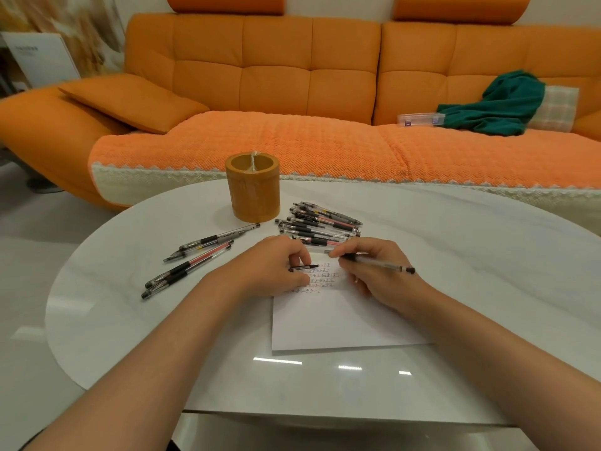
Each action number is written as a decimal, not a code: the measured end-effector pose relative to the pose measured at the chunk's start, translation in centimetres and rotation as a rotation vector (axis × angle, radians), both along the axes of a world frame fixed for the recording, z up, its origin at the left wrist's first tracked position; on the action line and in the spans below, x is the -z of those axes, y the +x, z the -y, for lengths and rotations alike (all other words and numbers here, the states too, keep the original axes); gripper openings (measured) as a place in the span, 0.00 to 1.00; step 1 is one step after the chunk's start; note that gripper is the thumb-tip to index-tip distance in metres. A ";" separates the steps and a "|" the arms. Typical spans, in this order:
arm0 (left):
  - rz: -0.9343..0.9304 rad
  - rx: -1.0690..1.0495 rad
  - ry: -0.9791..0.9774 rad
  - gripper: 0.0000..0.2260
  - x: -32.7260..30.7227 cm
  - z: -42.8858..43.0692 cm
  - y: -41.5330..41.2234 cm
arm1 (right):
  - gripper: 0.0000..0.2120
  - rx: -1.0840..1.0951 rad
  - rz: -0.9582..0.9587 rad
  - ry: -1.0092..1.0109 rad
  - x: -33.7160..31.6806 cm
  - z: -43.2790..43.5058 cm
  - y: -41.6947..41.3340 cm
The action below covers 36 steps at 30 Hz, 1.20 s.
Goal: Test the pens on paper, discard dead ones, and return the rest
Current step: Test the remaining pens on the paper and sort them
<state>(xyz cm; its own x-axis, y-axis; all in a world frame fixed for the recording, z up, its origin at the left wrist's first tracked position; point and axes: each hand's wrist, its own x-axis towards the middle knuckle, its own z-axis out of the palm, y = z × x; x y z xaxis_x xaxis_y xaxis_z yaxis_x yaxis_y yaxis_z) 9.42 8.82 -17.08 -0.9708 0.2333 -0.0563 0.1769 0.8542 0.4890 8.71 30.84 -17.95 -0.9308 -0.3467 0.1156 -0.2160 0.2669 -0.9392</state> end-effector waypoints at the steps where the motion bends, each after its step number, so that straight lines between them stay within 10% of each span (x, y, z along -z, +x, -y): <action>1: -0.016 0.004 -0.013 0.12 -0.1 0.1 0.1 | 0.13 -0.023 -0.005 0.005 -0.3 -0.1 0.0; 8: -0.112 -0.032 -0.022 0.06 0.0 0.2 0.5 | 0.19 -0.093 0.347 -0.275 -2.9 -0.3 -0.1; 13: -0.120 -0.068 0.098 0.07 -0.2 0.1 0.6 | 0.11 0.001 -0.198 0.424 -2.7 -0.8 -0.2; 18: -0.121 -0.059 0.113 0.07 -0.4 -0.1 0.5 | 0.08 0.065 -0.398 0.713 -2.8 -0.8 0.3; 36: -0.119 -0.036 0.207 0.06 -1.7 -0.7 1.0 | 0.09 0.053 -0.521 0.766 -2.4 -0.4 1.1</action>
